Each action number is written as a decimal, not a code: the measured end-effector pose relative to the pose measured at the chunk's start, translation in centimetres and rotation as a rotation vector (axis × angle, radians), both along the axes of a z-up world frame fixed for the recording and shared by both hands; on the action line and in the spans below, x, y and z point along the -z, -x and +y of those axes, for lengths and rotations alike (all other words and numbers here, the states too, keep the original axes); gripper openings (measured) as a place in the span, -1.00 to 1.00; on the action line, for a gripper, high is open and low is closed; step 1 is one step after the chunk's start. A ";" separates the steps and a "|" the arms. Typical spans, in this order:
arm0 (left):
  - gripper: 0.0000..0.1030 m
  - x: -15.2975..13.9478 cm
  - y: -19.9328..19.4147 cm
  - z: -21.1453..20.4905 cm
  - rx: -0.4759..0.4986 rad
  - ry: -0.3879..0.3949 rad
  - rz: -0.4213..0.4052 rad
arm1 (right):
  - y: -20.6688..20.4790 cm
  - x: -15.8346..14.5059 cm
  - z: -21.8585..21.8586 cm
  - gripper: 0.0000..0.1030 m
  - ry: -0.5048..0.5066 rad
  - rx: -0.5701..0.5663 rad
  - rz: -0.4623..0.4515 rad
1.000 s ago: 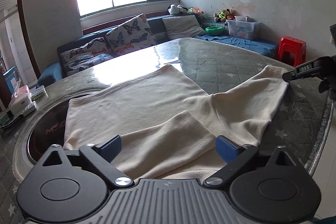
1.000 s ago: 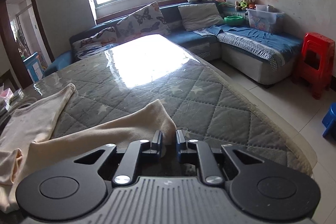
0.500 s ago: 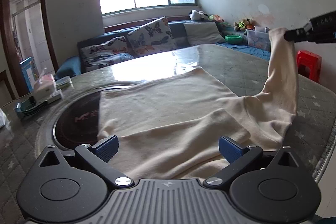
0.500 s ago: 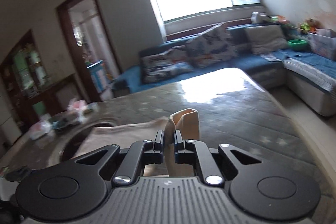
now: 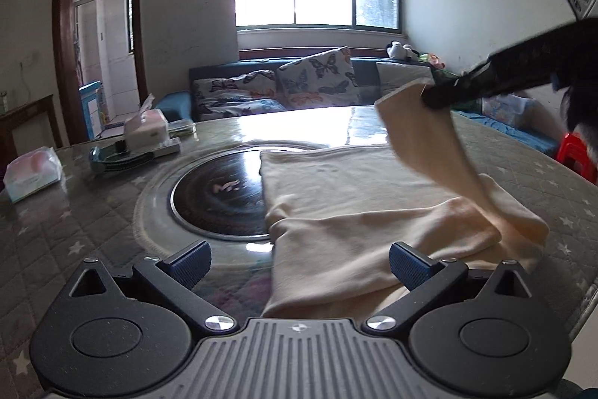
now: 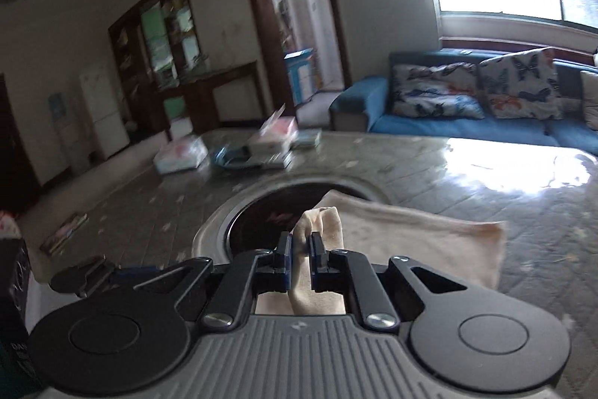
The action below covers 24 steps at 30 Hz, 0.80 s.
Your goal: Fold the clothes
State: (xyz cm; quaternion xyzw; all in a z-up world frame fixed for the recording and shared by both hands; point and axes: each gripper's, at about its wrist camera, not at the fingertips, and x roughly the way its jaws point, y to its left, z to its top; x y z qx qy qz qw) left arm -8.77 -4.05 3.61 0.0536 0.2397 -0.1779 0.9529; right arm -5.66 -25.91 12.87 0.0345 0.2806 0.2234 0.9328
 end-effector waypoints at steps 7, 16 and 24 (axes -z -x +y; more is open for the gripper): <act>1.00 -0.1 0.1 1.3 -0.035 0.019 0.003 | -0.4 3.3 3.4 -0.71 0.036 -0.106 0.119; 1.00 -1.1 -0.6 -0.5 0.005 0.063 -0.003 | 2.1 3.9 -1.2 -0.68 0.185 -0.035 0.134; 0.97 -1.5 -0.7 -4.9 0.143 0.053 -0.028 | 4.9 8.0 -5.8 -0.68 0.278 0.039 0.207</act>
